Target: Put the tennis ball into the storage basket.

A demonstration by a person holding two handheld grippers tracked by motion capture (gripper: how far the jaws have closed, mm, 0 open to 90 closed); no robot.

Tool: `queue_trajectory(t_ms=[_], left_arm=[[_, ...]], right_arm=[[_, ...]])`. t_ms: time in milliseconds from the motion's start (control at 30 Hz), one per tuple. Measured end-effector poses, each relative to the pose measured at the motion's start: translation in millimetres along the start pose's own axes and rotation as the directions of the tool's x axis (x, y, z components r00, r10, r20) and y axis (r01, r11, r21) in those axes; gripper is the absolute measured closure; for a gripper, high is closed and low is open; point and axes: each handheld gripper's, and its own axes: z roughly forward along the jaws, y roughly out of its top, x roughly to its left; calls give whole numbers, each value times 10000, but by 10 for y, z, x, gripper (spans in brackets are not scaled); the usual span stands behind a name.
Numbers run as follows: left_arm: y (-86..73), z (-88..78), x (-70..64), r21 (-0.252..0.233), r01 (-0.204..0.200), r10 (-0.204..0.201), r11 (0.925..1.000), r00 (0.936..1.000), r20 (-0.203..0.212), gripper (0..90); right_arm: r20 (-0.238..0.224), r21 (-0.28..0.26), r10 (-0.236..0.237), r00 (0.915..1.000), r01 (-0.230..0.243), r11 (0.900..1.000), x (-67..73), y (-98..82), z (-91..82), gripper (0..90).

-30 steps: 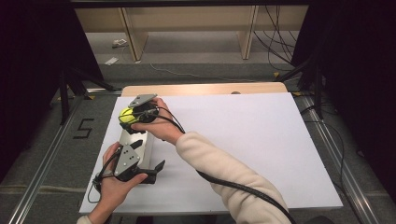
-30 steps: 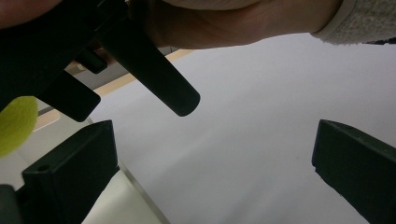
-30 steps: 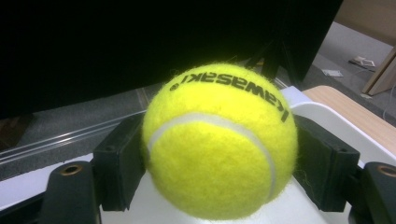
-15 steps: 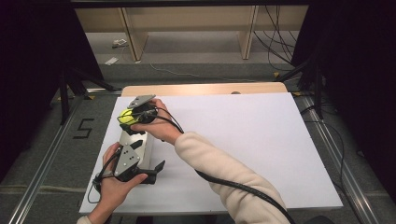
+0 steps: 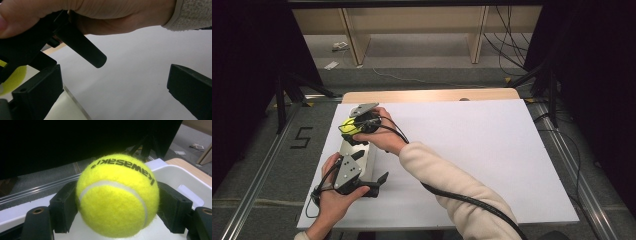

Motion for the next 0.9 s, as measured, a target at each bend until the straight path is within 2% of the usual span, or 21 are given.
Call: queue_trajectory(t_ms=[900], left_arm=[[-2,-5,2,16,-6,6,10000,10000,-5,0]], right_arm=[[-24,323,87,10000,-86,9994,-31,-76,74,258]])
